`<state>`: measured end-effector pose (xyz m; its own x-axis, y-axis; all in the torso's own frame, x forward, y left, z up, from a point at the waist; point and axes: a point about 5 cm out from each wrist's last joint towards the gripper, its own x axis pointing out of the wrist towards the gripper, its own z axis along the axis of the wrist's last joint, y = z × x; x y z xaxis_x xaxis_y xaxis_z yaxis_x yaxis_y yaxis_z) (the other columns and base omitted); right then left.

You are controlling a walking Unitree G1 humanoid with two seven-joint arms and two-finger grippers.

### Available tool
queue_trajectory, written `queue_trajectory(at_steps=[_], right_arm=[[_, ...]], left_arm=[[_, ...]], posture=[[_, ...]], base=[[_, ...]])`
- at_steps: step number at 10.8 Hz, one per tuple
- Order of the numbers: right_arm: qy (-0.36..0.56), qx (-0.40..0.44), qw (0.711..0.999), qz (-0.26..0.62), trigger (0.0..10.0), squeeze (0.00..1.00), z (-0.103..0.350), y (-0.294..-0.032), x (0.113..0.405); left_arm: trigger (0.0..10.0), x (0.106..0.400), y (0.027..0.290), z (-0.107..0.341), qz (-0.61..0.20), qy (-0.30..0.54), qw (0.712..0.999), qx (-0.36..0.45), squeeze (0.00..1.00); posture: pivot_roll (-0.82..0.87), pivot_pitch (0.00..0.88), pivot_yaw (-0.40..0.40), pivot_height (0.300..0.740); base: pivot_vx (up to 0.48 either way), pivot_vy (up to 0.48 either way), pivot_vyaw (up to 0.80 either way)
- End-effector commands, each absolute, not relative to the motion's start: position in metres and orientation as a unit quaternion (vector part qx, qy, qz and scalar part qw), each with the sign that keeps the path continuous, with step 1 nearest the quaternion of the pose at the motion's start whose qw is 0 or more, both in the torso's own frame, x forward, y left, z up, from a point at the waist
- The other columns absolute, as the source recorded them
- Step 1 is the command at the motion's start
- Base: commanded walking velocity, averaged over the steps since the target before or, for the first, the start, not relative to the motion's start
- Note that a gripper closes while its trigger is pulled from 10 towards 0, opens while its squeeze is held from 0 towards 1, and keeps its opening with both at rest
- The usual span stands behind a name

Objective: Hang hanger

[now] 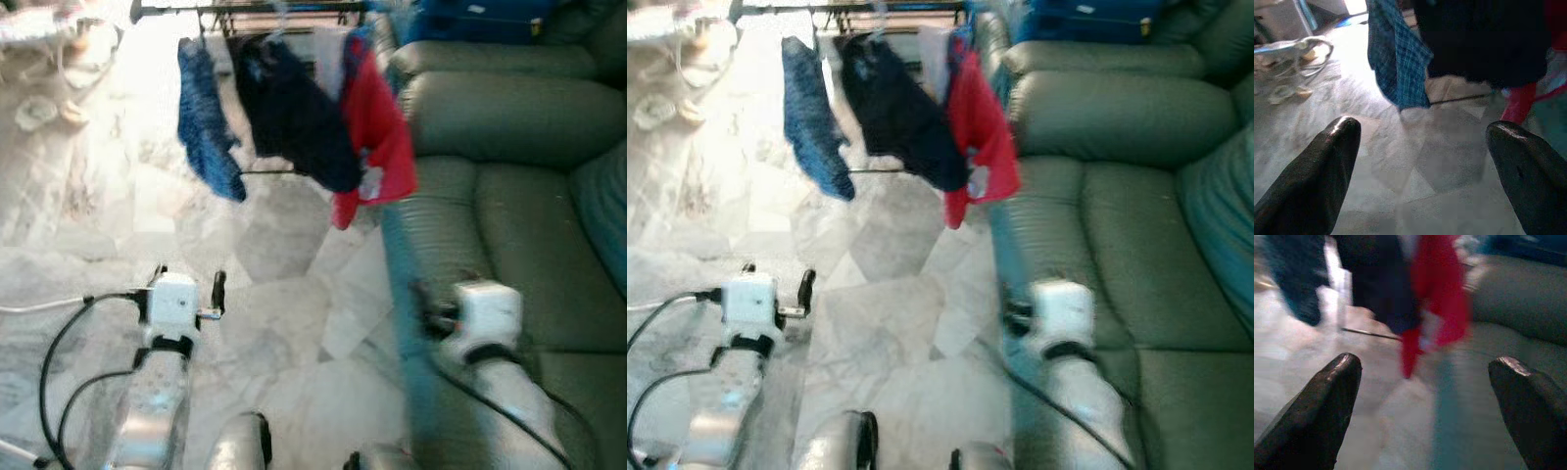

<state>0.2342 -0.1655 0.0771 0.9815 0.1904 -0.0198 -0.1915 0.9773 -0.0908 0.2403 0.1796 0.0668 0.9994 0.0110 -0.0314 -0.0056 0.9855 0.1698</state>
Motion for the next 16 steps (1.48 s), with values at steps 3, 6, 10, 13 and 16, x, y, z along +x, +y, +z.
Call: queue_trajectory(at_steps=[3, 6, 10, 13, 16], right_arm=[[0.022, -0.068, 0.994, 0.078, 10.0, 0.0, 0.073, -0.17, 0.228], [0.003, -0.073, 0.995, 0.065, 10.0, 0.0, 0.079, -0.175, 0.232], [0.015, -0.105, 0.994, 0.039, 10.0, 0.0, 0.077, -0.184, 0.239], [0.002, -0.125, 0.992, 0.007, 10.0, 0.0, 0.077, -0.198, 0.244], [-0.021, -0.126, 0.991, 0.04, 10.0, 0.0, 0.083, -0.186, 0.264]], left_arm=[[10.0, 0.243, 0.18, 0.07, -0.005, 0.018, 0.993, 0.117, 0.0], [10.0, 0.246, 0.18, 0.071, -0.007, 0.018, 0.992, 0.124, 0.0], [10.0, 0.248, 0.183, 0.075, 0.021, -0.006, 0.991, 0.131, 0.0], [10.0, 0.249, 0.193, 0.073, 0.032, -0.009, 0.984, 0.178, 0.0], [10.0, 0.27, 0.188, 0.089, 0.029, -0.047, 0.984, 0.167, 0.0]], posture=[[-0.06, 0.19, 0.018, 0.74], [-0.06, 0.195, 0.025, 0.74], [-0.05, 0.182, 0.006, 0.74], [-0.03, 0.156, -0.002, 0.74], [0.0, 0.129, -0.04, 0.74]], base=[[0.0, 0.479, 0.0], [0.0, 0.48, 0.0], [0.0, 0.48, 0.0], [0.0, 0.16, 0.0], [0.189, 0.26, 0.0]])
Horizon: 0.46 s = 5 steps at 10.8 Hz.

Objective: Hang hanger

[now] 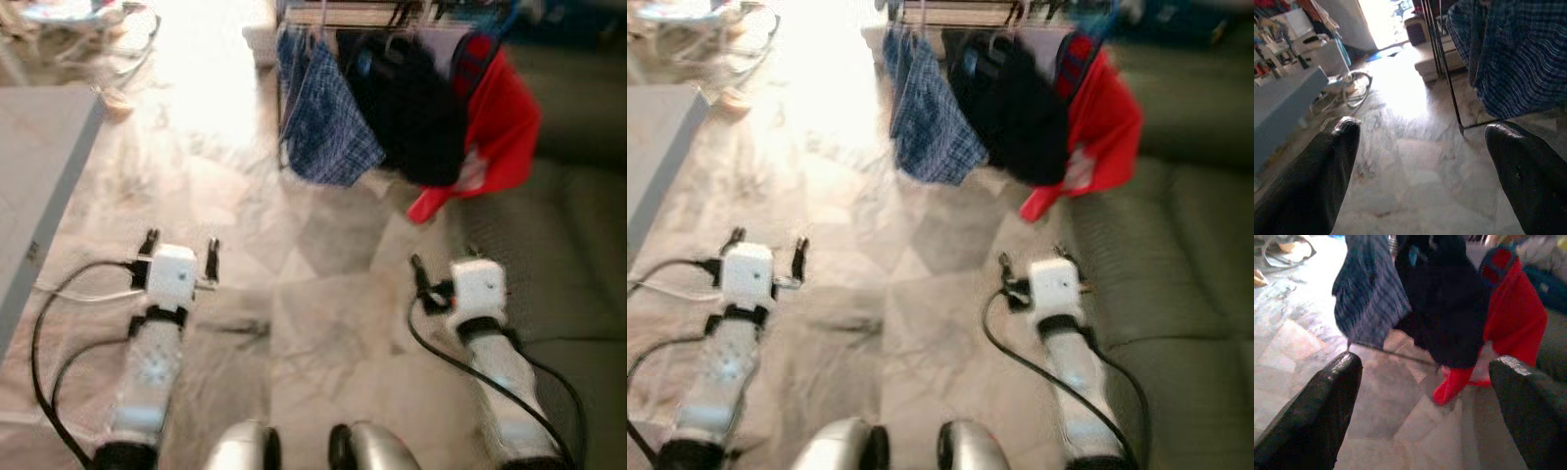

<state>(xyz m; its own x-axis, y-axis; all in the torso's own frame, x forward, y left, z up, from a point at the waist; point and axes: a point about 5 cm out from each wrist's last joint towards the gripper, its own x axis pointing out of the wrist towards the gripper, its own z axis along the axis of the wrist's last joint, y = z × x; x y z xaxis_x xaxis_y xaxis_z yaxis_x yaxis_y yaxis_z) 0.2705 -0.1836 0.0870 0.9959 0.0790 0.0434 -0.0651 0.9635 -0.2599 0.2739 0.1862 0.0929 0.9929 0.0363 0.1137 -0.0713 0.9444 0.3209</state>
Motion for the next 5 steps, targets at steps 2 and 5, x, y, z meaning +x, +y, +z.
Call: queue_trajectory(at_steps=[2, 5], right_arm=[[-0.047, -0.133, 0.989, 0.041, 10.0, 0.0, 0.093, -0.18, 0.277], [-0.042, -0.111, 0.992, 0.046, 10.0, 0.0, 0.087, -0.18, 0.262]], left_arm=[[10.0, 0.274, 0.195, 0.097, 0.048, -0.067, 0.977, 0.196, 0.0], [10.0, 0.261, 0.207, 0.085, 0.077, -0.038, 0.977, 0.197, 0.0]], posture=[[0.01, 0.145, -0.018, 0.74], [0.01, 0.196, -0.007, 0.74]], base=[[0.296, 0.379, 0.0], [0.296, 0.379, 0.0]])
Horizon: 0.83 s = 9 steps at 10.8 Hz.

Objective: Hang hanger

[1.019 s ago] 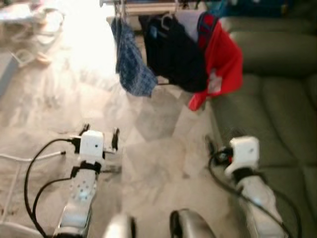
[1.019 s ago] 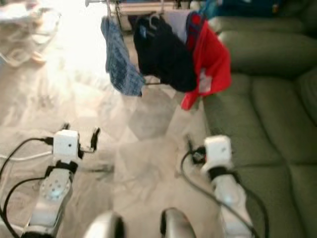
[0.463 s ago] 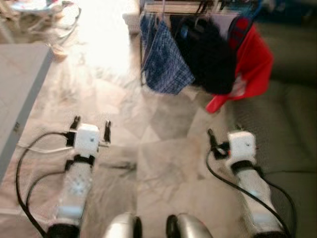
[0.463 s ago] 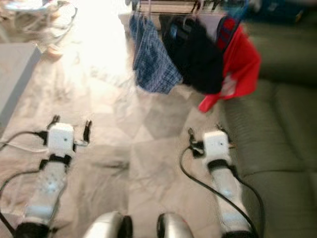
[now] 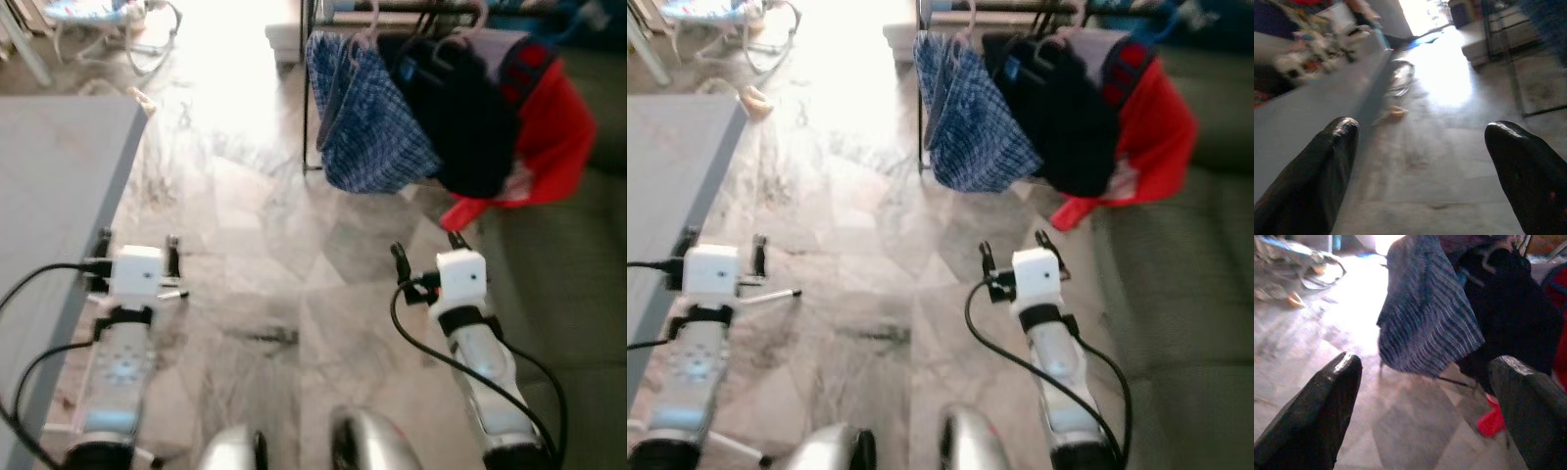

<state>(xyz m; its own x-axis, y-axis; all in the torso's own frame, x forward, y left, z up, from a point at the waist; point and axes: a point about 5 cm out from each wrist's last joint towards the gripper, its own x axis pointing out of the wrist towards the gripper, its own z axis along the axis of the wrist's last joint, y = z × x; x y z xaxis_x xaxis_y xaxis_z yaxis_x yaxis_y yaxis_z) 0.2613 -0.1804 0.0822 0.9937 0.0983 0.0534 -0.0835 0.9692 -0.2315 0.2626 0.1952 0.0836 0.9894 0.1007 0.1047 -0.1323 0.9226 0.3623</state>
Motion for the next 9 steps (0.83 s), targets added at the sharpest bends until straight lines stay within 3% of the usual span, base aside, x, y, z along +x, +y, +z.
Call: queue_trajectory(at_steps=[1, 6, 9], right_arm=[[-0.04, -0.111, 0.992, 0.04, 10.0, 0.0, 0.084, -0.179, 0.26], [-0.091, -0.125, 0.987, 0.034, 10.0, 0.0, 0.111, -0.175, 0.269], [-0.082, -0.13, 0.987, 0.046, 10.0, 0.0, 0.107, -0.173, 0.27]], left_arm=[[10.0, 0.26, 0.197, 0.085, 0.051, -0.046, 0.977, 0.201, 0.0], [10.0, 0.256, 0.18, 0.079, 0.046, -0.037, 0.979, 0.194, 0.0], [10.0, 0.257, 0.175, 0.08, 0.048, -0.034, 0.982, 0.178, 0.0]], posture=[[0.01, 0.204, -0.006, 0.74], [0.0, 0.209, -0.02, 0.74], [0.0, 0.213, -0.03, 0.74]], base=[[0.401, 0.259, 0.0], [0.47, 0.0, 0.0], [0.381, -0.22, 0.17]])
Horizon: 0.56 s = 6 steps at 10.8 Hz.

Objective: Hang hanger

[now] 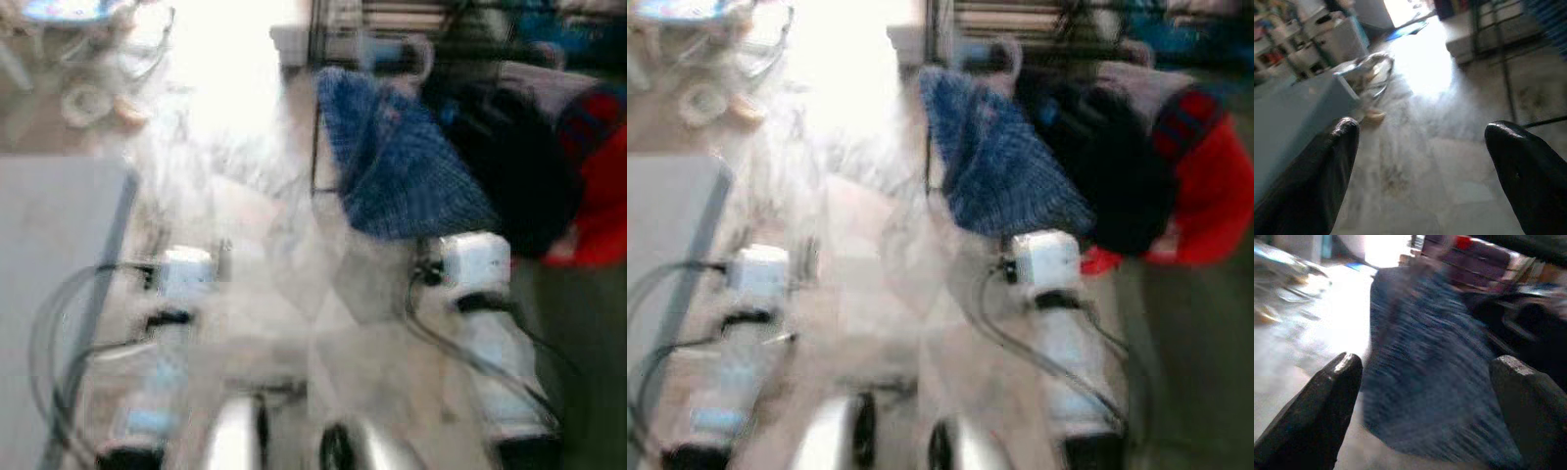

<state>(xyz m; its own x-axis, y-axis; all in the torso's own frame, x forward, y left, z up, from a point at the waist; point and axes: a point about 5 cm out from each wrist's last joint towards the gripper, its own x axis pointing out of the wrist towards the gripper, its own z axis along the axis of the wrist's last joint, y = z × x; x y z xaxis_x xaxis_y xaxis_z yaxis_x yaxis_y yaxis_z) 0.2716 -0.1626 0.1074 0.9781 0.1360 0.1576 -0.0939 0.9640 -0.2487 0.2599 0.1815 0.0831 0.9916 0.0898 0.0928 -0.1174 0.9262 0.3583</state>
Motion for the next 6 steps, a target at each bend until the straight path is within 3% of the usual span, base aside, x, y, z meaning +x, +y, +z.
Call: queue_trajectory(at_steps=[1, 6], right_arm=[[-0.081, -0.124, 0.988, 0.045, 10.0, 0.0, 0.107, -0.173, 0.27], [-0.107, -0.134, 0.985, 0.03, 10.0, 0.0, 0.121, -0.184, 0.274]], left_arm=[[10.0, 0.257, 0.176, 0.08, 0.048, -0.032, 0.983, 0.175, 0.0], [10.0, 0.263, 0.177, 0.083, 0.043, -0.033, 0.983, 0.174, 0.0]], posture=[[0.0, 0.217, -0.028, 0.74], [-0.02, 0.219, -0.016, 0.74]], base=[[0.48, 0.0, 0.0], [0.471, 0.0, 0.0]])
